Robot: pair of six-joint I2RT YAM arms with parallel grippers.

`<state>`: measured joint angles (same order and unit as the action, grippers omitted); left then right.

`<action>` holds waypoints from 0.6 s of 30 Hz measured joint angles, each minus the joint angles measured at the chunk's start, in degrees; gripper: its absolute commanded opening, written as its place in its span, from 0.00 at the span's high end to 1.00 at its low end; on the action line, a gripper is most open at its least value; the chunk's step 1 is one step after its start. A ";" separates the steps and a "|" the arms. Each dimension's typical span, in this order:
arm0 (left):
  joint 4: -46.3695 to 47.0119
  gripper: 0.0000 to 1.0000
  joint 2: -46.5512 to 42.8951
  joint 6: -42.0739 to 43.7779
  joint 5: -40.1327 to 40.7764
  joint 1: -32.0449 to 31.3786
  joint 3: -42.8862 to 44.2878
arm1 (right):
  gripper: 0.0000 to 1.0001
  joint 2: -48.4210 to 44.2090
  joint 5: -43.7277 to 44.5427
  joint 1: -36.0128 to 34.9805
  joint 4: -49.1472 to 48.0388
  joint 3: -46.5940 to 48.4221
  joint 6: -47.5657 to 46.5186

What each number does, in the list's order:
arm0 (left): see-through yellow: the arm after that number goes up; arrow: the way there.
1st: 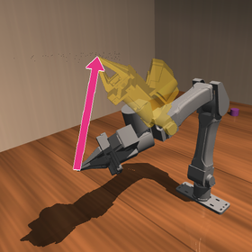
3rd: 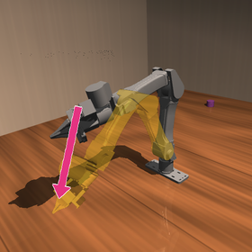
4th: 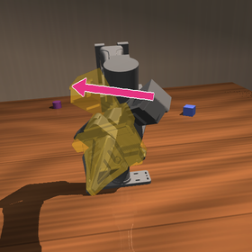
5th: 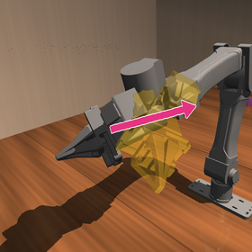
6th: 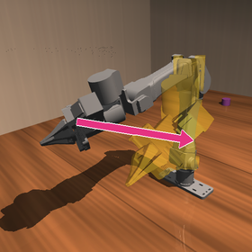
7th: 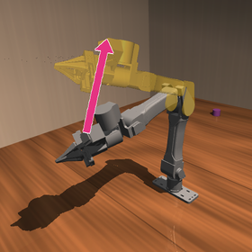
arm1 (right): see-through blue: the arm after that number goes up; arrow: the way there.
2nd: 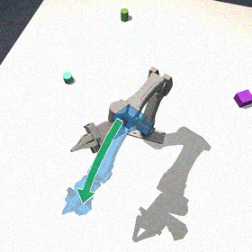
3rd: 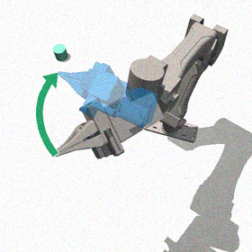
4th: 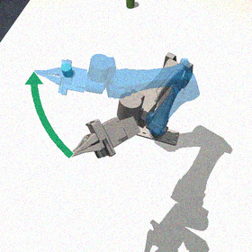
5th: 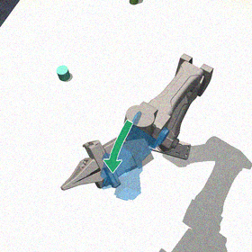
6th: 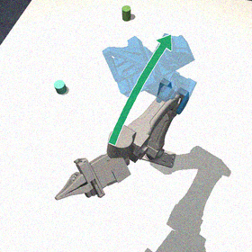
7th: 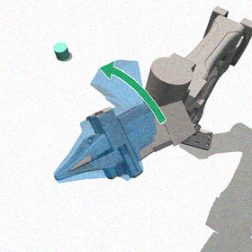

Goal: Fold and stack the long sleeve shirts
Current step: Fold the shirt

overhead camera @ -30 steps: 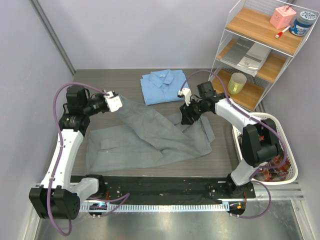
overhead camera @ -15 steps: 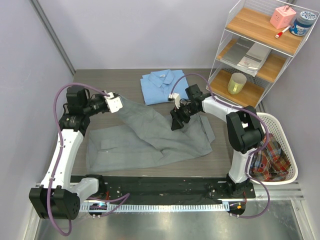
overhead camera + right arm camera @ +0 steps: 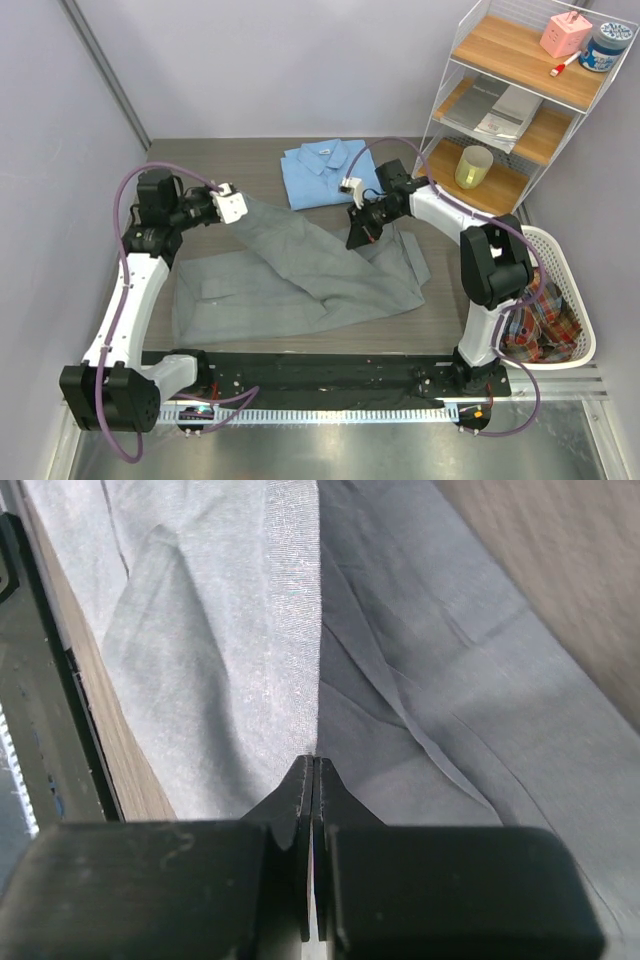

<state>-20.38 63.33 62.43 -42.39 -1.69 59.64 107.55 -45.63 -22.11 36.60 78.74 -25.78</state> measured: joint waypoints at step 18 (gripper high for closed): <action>3.10 1.00 6.34 -0.42 0.76 -0.31 0.02 | 0.99 -5.95 12.81 3.10 -4.02 -5.09 0.52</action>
<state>-17.28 69.67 62.02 -41.63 -2.00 59.66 101.60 -32.82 -19.00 32.58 73.65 -25.26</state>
